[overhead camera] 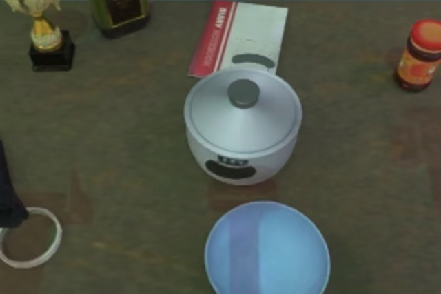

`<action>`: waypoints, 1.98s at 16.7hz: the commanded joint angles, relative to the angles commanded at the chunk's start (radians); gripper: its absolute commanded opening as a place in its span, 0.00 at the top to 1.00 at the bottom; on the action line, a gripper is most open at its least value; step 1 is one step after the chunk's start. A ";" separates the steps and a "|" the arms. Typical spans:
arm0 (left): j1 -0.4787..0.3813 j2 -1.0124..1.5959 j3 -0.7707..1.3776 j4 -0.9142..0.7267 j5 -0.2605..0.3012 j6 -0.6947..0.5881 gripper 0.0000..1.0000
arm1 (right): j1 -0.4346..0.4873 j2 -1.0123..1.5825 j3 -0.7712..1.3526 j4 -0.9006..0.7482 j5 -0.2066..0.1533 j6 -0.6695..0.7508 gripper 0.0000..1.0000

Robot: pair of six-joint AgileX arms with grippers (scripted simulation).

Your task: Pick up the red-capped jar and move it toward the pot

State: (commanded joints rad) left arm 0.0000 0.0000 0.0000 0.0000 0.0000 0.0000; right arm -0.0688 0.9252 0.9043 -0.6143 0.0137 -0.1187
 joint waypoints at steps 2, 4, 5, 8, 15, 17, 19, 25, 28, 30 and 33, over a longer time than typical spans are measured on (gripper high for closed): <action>0.000 0.000 0.000 0.000 0.000 0.000 0.00 | -0.006 0.201 0.223 -0.096 -0.005 -0.033 0.00; 0.000 0.000 0.000 0.000 0.000 0.000 0.00 | -0.009 0.409 0.451 -0.189 -0.012 -0.069 0.00; 0.000 0.000 0.000 0.000 0.000 0.000 0.00 | -0.009 0.514 0.564 -0.235 -0.016 -0.088 0.00; 0.000 0.000 0.000 0.000 0.000 0.000 0.00 | -0.004 0.830 0.887 -0.366 -0.033 -0.148 0.00; 0.000 0.000 0.000 0.000 0.000 0.000 0.00 | 0.023 1.455 1.443 -0.617 -0.073 -0.282 0.00; 0.000 0.000 0.000 0.000 0.000 0.000 0.00 | 0.031 1.567 1.540 -0.667 -0.083 -0.310 0.00; 0.000 0.000 0.000 0.000 0.000 0.000 0.00 | 0.038 1.634 1.600 -0.701 -0.089 -0.328 0.00; 0.000 0.000 0.000 0.000 0.000 0.000 0.00 | 0.041 1.661 1.624 -0.715 -0.092 -0.335 0.00; 0.000 0.000 0.000 0.000 0.000 0.000 0.00 | 0.038 1.666 1.610 -0.697 -0.091 -0.335 0.00; 0.000 0.000 0.000 0.000 0.000 0.000 0.00 | 0.042 1.675 1.577 -0.654 -0.091 -0.333 0.00; 0.000 0.000 0.000 0.000 0.000 0.000 0.00 | 0.048 1.691 1.520 -0.580 -0.090 -0.328 0.00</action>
State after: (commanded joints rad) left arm 0.0000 0.0000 0.0000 0.0000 0.0000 0.0000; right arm -0.0213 2.6166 2.4242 -1.1941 -0.0765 -0.4466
